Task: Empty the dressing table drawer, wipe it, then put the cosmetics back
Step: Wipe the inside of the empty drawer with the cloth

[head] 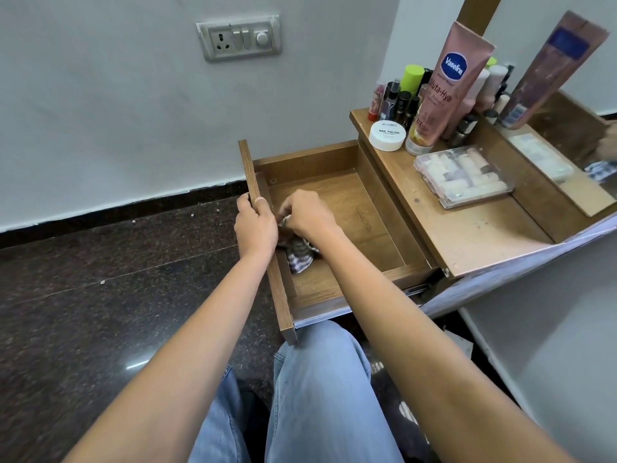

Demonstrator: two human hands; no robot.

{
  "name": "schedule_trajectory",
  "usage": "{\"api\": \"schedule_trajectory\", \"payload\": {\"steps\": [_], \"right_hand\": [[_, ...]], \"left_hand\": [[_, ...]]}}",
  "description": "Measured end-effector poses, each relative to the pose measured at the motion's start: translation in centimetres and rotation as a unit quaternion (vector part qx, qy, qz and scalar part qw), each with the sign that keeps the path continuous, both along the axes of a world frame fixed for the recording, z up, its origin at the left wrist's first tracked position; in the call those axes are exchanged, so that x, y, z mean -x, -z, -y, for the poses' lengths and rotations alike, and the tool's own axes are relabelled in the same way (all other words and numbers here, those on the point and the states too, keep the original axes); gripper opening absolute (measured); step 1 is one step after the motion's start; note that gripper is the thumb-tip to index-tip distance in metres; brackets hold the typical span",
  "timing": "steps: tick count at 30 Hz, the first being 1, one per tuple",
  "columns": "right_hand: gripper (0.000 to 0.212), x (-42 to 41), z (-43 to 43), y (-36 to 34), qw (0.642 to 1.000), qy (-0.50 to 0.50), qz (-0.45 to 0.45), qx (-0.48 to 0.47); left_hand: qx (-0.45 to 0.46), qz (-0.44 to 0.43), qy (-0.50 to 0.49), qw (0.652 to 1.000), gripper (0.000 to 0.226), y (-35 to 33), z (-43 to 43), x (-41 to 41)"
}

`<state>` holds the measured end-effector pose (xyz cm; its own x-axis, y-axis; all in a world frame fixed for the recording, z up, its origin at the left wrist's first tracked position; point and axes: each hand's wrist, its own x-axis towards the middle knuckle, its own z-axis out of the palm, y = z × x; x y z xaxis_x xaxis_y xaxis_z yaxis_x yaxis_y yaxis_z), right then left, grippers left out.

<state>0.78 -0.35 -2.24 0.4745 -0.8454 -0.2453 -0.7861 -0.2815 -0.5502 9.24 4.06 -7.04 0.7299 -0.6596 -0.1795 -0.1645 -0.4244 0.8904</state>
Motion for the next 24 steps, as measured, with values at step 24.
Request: {"api": "schedule_trajectory", "payload": {"steps": [24], "right_hand": [[0.03, 5.6, -1.4, 3.6, 0.97, -0.175, -0.126, -0.115]], "left_hand": [[-0.006, -0.012, -0.001, 1.0, 0.05, -0.2, -0.1, 0.3]]}}
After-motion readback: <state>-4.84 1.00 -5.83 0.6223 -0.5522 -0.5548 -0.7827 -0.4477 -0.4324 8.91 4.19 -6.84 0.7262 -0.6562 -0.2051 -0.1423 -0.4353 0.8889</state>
